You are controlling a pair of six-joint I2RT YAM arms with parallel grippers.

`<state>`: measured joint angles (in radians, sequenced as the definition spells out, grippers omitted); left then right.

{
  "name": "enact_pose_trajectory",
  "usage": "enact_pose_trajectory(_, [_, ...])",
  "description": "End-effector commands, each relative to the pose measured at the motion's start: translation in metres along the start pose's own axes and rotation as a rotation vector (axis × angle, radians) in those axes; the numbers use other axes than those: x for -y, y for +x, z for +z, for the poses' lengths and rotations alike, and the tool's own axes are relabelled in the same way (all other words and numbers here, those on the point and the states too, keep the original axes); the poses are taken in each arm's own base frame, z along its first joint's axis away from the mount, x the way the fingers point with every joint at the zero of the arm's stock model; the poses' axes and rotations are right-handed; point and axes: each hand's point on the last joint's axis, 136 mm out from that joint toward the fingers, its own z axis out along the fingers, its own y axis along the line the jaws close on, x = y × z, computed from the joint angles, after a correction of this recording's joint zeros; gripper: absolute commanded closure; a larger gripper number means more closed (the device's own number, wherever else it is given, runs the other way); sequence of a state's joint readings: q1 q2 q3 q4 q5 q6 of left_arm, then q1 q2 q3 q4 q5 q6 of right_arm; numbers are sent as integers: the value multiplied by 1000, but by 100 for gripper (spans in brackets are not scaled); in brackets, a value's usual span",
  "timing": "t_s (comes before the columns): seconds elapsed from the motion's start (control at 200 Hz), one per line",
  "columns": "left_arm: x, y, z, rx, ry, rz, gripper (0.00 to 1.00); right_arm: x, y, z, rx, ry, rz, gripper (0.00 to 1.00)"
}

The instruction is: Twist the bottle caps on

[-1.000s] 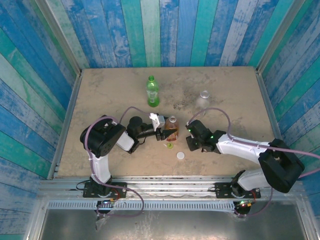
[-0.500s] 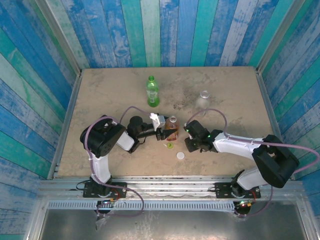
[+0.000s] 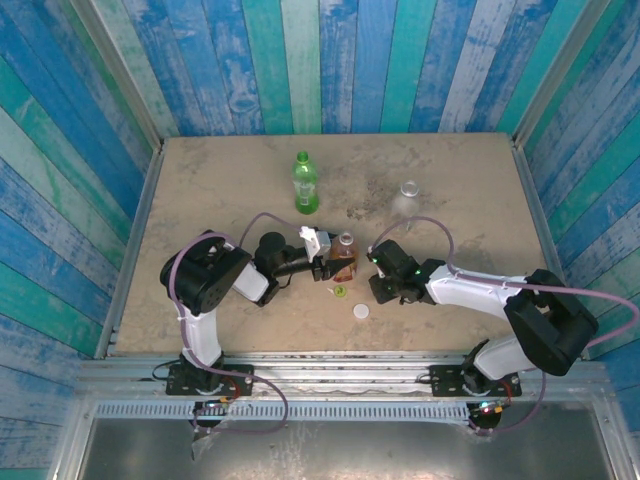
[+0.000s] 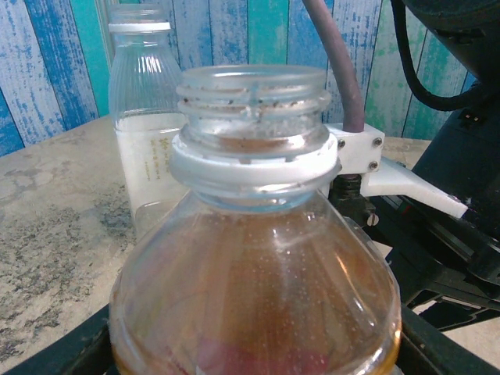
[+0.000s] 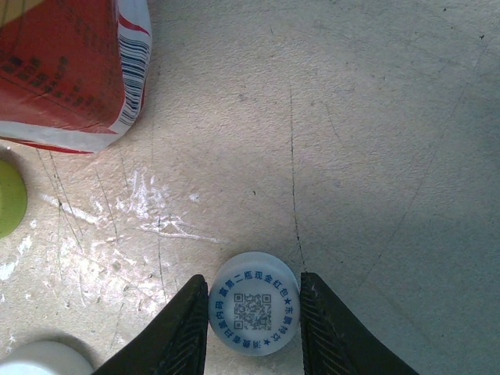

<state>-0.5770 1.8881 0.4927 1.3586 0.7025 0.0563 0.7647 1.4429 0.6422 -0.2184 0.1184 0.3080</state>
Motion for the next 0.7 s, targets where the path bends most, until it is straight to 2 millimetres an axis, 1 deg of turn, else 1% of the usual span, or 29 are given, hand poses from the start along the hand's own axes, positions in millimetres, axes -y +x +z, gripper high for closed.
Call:
enact_pose_trajectory(0.0, [-2, 24, -2, -83, -9, -29, 41, -3, -6, -1, 2, 0, -18, 62])
enact_pose_trajectory(0.08, [-1, 25, -2, -88, -9, -30, 41, -2, -6, -1, -1, 1, -18, 60])
enact_pose_trajectory(0.24, [-2, 27, -2, -95, -11, -28, 41, -3, -4, 1, -7, 0, -21, 65])
enact_pose_trajectory(0.39, [-2, 27, -1, -97, -10, -29, 41, -2, -3, 1, -10, 2, -23, 63])
enact_pose_trajectory(0.691, [-2, 28, -2, -101, -10, -36, 41, -2, -1, 2, -16, 5, -22, 64])
